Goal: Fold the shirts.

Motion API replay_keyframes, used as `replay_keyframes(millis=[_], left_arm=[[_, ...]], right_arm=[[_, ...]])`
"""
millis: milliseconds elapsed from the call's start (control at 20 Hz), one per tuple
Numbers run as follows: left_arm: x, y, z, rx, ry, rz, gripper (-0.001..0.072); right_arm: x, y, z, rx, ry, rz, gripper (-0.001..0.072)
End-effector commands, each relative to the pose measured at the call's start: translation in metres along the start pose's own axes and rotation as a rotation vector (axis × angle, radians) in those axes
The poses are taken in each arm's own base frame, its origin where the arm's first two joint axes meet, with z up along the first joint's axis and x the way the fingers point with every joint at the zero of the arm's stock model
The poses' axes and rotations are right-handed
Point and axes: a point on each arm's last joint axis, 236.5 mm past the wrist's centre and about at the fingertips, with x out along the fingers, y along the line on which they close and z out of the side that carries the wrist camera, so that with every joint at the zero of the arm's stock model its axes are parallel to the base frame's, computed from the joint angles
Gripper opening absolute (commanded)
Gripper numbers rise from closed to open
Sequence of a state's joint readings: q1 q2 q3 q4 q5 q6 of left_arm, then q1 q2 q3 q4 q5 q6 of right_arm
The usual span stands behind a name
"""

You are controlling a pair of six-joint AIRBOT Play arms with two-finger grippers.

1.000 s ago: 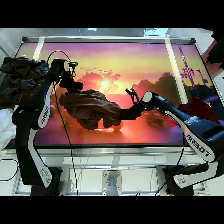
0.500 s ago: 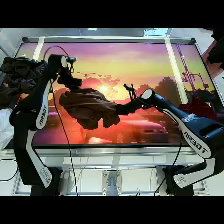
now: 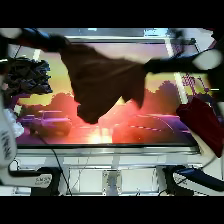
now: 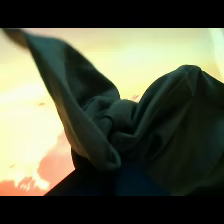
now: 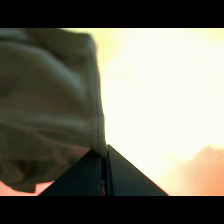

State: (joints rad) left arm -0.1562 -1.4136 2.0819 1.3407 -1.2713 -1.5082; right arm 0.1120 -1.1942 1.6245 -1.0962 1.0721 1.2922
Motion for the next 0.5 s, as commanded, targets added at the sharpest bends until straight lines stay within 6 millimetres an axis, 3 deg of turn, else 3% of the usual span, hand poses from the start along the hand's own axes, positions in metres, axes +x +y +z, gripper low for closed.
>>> replay_keyframes(millis=[0,100,200,250,350,450], left_arm=[[-0.129,-0.092,0.053,0.045,-0.296,-0.285,0.0009],[-0.184,-0.138,0.056,0.09,-0.377,-0.457,0.0009],[-0.212,-0.152,0.055,0.106,-0.417,-0.501,0.0009],[-0.214,-0.148,0.055,0.116,-0.422,-0.477,0.0009],[-0.191,-0.127,0.042,0.085,-0.342,-0.389,0.0008],[-0.144,-0.105,0.003,0.034,-0.158,-0.326,0.0009]], right_arm=[[-0.129,-0.011,0.095,-0.112,-0.307,-0.187,0.0026],[-0.172,-0.009,0.133,-0.145,-0.451,-0.235,0.0025],[-0.196,-0.002,0.156,-0.169,-0.556,-0.25,0.0025],[-0.2,0.0,0.163,-0.171,-0.588,-0.247,0.0025],[-0.191,-0.006,0.164,-0.162,-0.582,-0.247,0.0025],[-0.162,-0.018,0.161,-0.133,-0.541,-0.226,0.0025]])
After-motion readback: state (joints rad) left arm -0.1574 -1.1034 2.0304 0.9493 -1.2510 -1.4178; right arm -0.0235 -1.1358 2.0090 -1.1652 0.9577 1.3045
